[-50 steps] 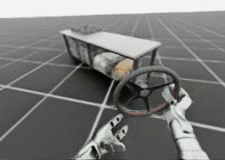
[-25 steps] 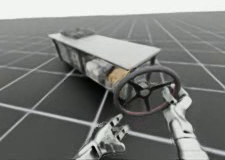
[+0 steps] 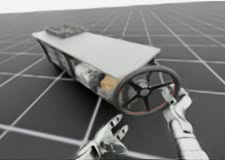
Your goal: Pick up and drop off the object
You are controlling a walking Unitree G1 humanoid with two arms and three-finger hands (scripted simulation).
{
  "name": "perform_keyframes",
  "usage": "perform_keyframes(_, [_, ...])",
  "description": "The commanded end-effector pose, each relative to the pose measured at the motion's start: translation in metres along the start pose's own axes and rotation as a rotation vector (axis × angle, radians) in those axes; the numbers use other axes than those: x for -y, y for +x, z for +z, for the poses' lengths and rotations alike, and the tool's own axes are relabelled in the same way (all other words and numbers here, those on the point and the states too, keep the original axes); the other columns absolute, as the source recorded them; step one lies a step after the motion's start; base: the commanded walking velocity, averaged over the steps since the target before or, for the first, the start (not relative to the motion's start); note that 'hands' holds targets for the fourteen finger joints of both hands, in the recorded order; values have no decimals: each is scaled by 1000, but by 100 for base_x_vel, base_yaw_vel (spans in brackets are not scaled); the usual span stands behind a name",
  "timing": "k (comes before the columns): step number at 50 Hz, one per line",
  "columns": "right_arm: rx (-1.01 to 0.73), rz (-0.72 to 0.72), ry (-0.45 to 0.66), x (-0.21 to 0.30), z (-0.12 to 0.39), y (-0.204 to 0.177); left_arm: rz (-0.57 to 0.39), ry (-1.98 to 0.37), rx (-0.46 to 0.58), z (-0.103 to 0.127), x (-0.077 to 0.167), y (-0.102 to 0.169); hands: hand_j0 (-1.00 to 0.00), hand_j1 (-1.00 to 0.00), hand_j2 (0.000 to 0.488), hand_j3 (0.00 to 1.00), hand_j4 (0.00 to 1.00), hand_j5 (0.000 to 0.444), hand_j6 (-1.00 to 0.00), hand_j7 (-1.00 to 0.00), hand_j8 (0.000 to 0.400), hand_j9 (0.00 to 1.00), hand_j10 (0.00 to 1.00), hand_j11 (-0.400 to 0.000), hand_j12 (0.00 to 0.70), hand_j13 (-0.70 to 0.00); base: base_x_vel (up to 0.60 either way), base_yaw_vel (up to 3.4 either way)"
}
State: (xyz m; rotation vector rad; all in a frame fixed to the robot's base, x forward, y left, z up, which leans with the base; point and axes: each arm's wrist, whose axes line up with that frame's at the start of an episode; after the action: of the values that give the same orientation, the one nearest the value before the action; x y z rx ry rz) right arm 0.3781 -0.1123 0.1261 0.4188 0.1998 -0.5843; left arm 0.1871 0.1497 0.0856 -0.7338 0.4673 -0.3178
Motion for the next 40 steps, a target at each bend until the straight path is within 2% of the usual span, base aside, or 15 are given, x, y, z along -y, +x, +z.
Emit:
perform_keyframes(1, [7, 2, 21, 1, 4, 1, -1, 10, 0, 1, 3, 0, 0, 0, 0, 1000, 1000, 0, 0, 0, 0, 1000, 1000, -400, 0, -700, 43, -31])
perform_keyframes(40, [7, 2, 21, 1, 4, 1, -1, 10, 0, 1, 3, 0, 0, 0, 0, 1000, 1000, 0, 0, 0, 0, 1000, 1000, -400, 0, -700, 41, -33])
